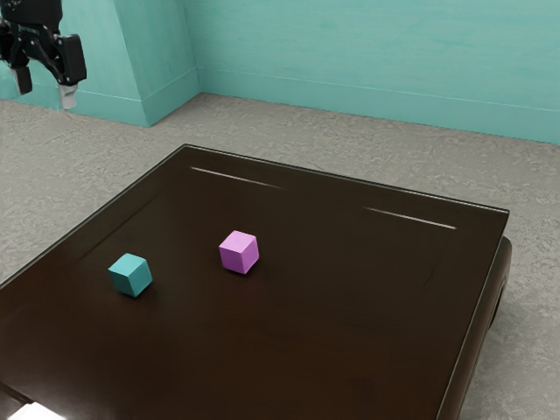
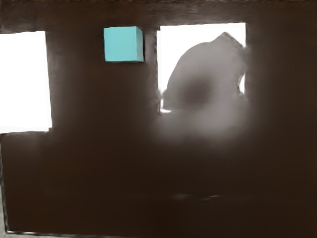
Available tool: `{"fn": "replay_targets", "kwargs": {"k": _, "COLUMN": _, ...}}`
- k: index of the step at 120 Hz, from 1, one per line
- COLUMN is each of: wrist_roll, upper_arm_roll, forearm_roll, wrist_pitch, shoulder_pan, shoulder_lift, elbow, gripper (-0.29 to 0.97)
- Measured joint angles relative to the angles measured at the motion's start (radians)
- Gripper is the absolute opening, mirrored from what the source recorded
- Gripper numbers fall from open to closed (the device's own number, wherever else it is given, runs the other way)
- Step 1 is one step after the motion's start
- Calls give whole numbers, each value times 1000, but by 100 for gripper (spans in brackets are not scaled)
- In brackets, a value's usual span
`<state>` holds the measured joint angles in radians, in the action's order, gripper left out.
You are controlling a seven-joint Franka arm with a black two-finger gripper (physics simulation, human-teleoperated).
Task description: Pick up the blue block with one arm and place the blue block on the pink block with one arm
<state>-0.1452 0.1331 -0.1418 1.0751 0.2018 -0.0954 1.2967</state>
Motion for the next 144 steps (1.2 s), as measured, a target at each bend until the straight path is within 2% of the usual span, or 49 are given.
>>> {"fn": "replay_targets", "kwargs": {"k": 18, "wrist_roll": -30, "upper_arm_roll": 55, "forearm_roll": 11, "wrist_pitch": 74, "shoulder_pan": 1, "shoulder_lift": -44, "elbow": 8, "gripper": 68}}
{"fn": "replay_targets", "kwargs": {"k": 37, "wrist_roll": -25, "upper_arm_roll": 56, "forearm_roll": 7, "wrist_pitch": 106, "shoulder_pan": -3, "shoulder_lift": -155, "elbow": 187, "gripper": 68}}
{"fn": "replay_targets", "kwargs": {"k": 44, "wrist_roll": -9, "upper_arm_roll": 8, "forearm_roll": 5, "wrist_pitch": 129, "shoulder_pan": -5, "shoulder_lift": -214, "elbow": 300, "gripper": 68}}
{"fn": "replay_targets", "kwargs": {"k": 56, "wrist_roll": 20, "upper_arm_roll": -130, "forearm_roll": -6, "wrist_pitch": 207, "shoulder_pan": -23, "shoulder_lift": -287, "elbow": 506, "gripper": 68}}
{"fn": "replay_targets", "kwargs": {"k": 75, "wrist_roll": 80, "upper_arm_roll": -228, "forearm_roll": -56, "wrist_pitch": 378, "shoulder_pan": -34, "shoulder_lift": -332, "elbow": 745, "gripper": 68}}
{"fn": "replay_targets", "kwargs": {"k": 88, "wrist_roll": 109, "upper_arm_roll": -292, "forearm_roll": -79, "wrist_pitch": 543, "shoulder_pan": -30, "shoulder_lift": -281, "elbow": 841, "gripper": 68}}
{"fn": "replay_targets", "kwargs": {"k": 104, "wrist_roll": 125, "upper_arm_roll": -335, "forearm_roll": -159, "wrist_pitch": 734, "shoulder_pan": -31, "shoulder_lift": -235, "elbow": 907, "gripper": 68}}
{"fn": "replay_targets", "kwargs": {"k": 118, "wrist_roll": 130, "upper_arm_roll": -370, "forearm_roll": -209, "wrist_pitch": 878, "shoulder_pan": -35, "shoulder_lift": -143, "elbow": 923, "gripper": 68}}
{"fn": "replay_targets", "kwargs": {"k": 144, "wrist_roll": 138, "upper_arm_roll": -380, "forearm_roll": -210, "wrist_pitch": 1042, "shoulder_pan": -69, "shoulder_lift": -45, "elbow": 921, "gripper": 68}}
